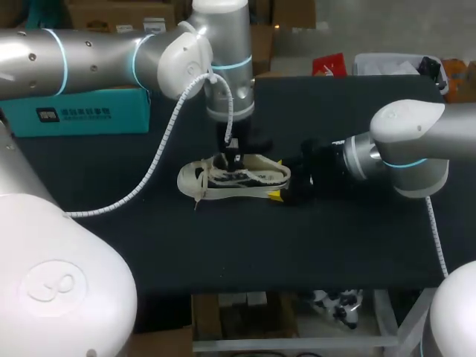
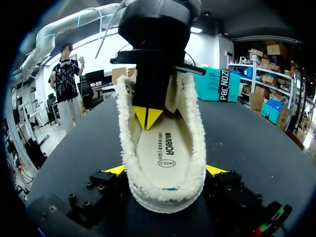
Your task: Open the shoe tongue, take the insole out of the shoe, put the insole back into the shoe, and pack the shoe into the shoebox
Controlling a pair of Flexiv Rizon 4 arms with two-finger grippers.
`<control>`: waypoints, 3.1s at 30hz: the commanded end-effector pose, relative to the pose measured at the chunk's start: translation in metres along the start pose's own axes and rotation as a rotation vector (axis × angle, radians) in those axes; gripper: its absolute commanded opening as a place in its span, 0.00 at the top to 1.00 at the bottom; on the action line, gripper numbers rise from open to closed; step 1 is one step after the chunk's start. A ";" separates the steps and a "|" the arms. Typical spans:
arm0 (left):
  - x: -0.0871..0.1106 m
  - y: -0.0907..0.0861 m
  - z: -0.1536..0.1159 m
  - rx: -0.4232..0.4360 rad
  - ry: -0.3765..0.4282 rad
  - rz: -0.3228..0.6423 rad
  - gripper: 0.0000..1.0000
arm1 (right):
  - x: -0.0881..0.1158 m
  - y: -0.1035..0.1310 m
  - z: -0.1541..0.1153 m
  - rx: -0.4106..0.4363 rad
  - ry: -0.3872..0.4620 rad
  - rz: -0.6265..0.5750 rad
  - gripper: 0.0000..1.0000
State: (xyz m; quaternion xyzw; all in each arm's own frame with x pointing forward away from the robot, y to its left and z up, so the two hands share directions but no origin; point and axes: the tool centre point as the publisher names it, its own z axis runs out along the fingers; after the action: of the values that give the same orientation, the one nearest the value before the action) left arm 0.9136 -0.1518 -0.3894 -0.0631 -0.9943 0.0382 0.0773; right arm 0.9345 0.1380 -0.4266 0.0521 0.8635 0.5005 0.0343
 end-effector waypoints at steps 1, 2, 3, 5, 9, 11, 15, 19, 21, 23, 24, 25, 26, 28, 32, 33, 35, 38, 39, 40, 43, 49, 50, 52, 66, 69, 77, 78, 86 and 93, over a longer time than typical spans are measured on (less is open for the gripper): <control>0.006 -0.005 0.011 -0.014 -0.034 -0.020 1.00 | -0.002 -0.004 0.003 -0.003 -0.001 0.000 1.00; 0.006 -0.006 0.014 -0.014 -0.035 -0.022 1.00 | -0.002 -0.004 0.003 -0.003 -0.001 0.000 1.00; 0.006 -0.006 0.016 -0.012 -0.035 -0.022 1.00 | -0.002 -0.004 0.003 -0.003 -0.001 0.000 1.00; 0.005 -0.005 0.022 -0.008 -0.038 -0.029 1.00 | -0.002 -0.004 0.003 -0.003 -0.001 0.000 1.00; 0.002 -0.003 0.030 0.001 -0.056 -0.052 1.00 | -0.002 -0.004 0.003 -0.003 -0.001 0.000 1.00; -0.001 -0.002 0.034 -0.003 -0.070 -0.069 1.00 | -0.002 -0.004 0.003 -0.003 -0.001 0.000 1.00; -0.005 -0.002 0.043 0.001 -0.088 -0.087 0.99 | -0.002 -0.004 0.003 -0.003 -0.001 0.000 1.00; -0.009 -0.003 0.048 -0.002 -0.105 -0.090 0.75 | -0.002 -0.004 0.003 -0.003 -0.001 0.000 1.00; -0.010 -0.004 0.049 -0.003 -0.108 -0.088 0.73 | -0.002 -0.004 0.003 -0.003 -0.001 0.000 1.00; -0.012 -0.004 0.049 -0.004 -0.110 -0.080 0.69 | -0.002 -0.004 0.003 -0.003 -0.001 0.000 1.00; -0.012 -0.005 0.049 -0.004 -0.110 -0.079 0.66 | -0.002 -0.004 0.003 -0.003 -0.001 0.000 1.00; -0.012 -0.006 0.048 -0.004 -0.108 -0.075 0.66 | -0.002 -0.004 0.003 -0.003 -0.001 0.000 1.00; -0.012 -0.006 0.047 -0.005 -0.110 -0.071 0.65 | -0.002 -0.004 0.003 -0.003 -0.001 0.000 1.00; -0.010 -0.008 0.046 -0.006 -0.109 -0.058 0.65 | -0.002 -0.004 0.003 -0.003 -0.001 0.000 1.00; -0.014 -0.013 0.052 -0.023 -0.110 -0.055 0.66 | -0.002 -0.004 0.003 -0.003 -0.001 0.000 1.00; -0.016 -0.013 0.055 -0.025 -0.108 -0.056 0.66 | -0.002 -0.004 0.003 -0.003 -0.001 0.000 1.00; -0.020 -0.014 0.062 -0.030 -0.106 -0.059 0.67 | -0.002 -0.004 0.003 -0.003 -0.001 0.000 1.00; -0.025 -0.016 0.074 -0.051 -0.137 -0.079 0.67 | -0.002 -0.004 0.003 -0.003 -0.001 0.000 1.00; -0.027 -0.016 0.077 -0.054 -0.147 -0.080 0.68 | -0.002 -0.004 0.003 -0.003 -0.001 0.000 1.00; -0.030 -0.016 0.081 -0.065 -0.174 -0.093 0.68 | -0.002 -0.004 0.003 -0.003 -0.001 0.000 1.00; -0.040 -0.013 0.091 -0.074 -0.212 -0.098 0.69 | -0.002 -0.004 0.003 -0.003 -0.001 0.000 1.00; -0.063 -0.009 0.114 -0.091 -0.289 -0.115 0.69 | -0.002 -0.004 0.003 -0.003 -0.001 0.000 1.00; -0.067 -0.008 0.116 -0.089 -0.300 -0.114 0.69 | -0.002 -0.004 0.003 -0.003 -0.001 0.000 1.00; -0.075 -0.004 0.120 -0.086 -0.306 -0.103 0.69 | -0.002 -0.004 0.003 -0.003 -0.001 0.000 1.00; -0.116 0.017 0.120 -0.044 -0.296 -0.068 1.00 | -0.002 -0.004 0.003 -0.003 -0.001 0.000 1.00; -0.108 0.017 0.102 -0.020 -0.285 -0.037 1.00 | -0.002 -0.004 0.003 -0.003 -0.001 0.000 1.00; -0.069 0.004 0.042 0.070 -0.257 0.037 1.00 | -0.002 -0.004 0.003 -0.003 -0.001 0.000 1.00; -0.063 0.001 0.034 0.075 -0.261 0.042 1.00 | -0.002 -0.004 0.003 -0.003 -0.001 0.000 1.00; -0.040 -0.014 -0.007 0.164 -0.239 0.055 1.00 | -0.002 -0.004 0.003 -0.003 -0.001 0.000 1.00; -0.026 -0.023 -0.033 0.203 -0.232 0.054 1.00 | -0.002 -0.004 0.003 -0.003 -0.001 0.000 1.00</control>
State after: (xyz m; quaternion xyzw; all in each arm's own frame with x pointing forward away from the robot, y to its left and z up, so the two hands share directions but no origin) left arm 0.9454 -0.1754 -0.3705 -0.0774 -0.9854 0.1487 -0.0297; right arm 0.9380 0.1351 -0.4267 0.0531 0.8633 0.5007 0.0347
